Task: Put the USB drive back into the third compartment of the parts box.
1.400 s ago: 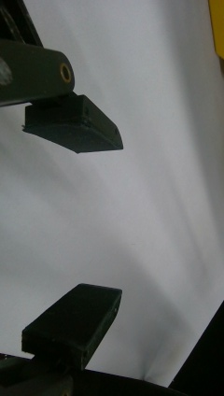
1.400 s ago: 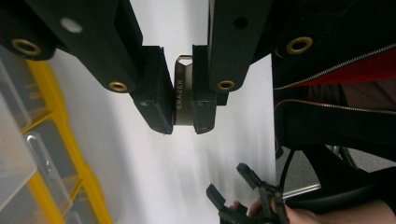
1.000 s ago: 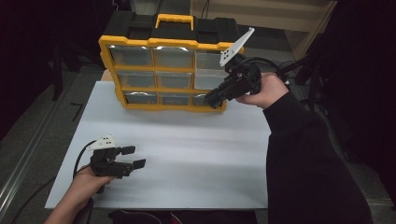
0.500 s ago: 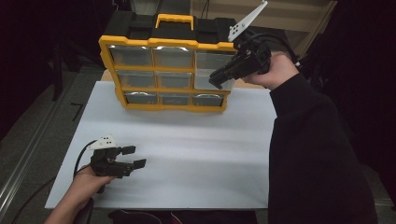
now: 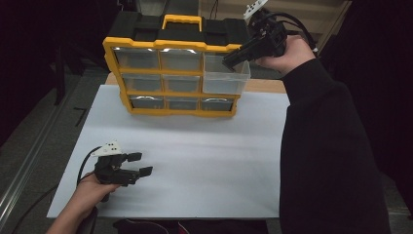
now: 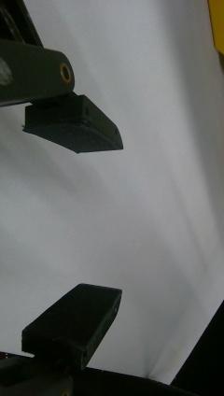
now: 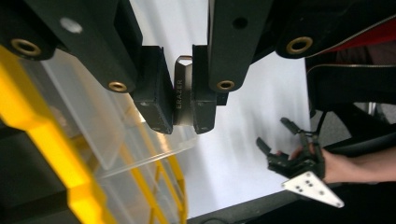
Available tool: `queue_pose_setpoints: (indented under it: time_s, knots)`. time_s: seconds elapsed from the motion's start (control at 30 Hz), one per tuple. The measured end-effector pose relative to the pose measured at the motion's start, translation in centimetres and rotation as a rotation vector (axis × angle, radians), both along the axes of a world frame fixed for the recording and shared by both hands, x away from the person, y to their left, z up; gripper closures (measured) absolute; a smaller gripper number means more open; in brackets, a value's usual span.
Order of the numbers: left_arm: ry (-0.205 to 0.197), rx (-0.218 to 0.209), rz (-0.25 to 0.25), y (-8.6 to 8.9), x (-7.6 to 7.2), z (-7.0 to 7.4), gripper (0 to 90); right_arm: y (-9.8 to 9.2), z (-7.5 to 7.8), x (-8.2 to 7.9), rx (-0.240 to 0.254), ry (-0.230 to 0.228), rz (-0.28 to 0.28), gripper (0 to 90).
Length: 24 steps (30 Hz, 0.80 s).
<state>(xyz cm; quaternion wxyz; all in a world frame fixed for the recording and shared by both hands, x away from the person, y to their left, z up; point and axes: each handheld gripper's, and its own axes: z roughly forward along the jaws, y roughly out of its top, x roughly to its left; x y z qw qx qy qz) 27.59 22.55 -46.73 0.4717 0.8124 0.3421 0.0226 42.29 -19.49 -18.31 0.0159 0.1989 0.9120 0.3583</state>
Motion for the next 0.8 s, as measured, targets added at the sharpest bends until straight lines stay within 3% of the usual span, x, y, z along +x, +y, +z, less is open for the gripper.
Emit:
queue_pose_setpoints:
  time_s: [0.1,0.3,0.5,0.7,0.8]
  knots:
    - [0.000,-0.004,0.002,0.1,-0.1,0.0,25.2,-0.2,-0.1,0.6,0.009,-0.023,-0.017,76.0]
    - [0.003,-0.009,0.006,0.2,-0.1,0.0,25.2,-0.2,-0.7,2.1,0.005,-0.019,-0.084,76.0]
    - [0.001,-0.011,0.003,0.2,-0.1,0.0,25.2,0.4,-1.7,3.1,-0.019,-0.008,-0.088,75.7]
    - [0.000,-0.012,0.002,0.2,-0.2,0.0,25.2,0.6,-2.7,3.4,-0.005,0.007,-0.088,75.4]
    - [0.000,-0.013,0.004,0.2,-0.1,0.0,25.2,0.5,-3.0,3.4,0.005,0.011,-0.097,66.2]
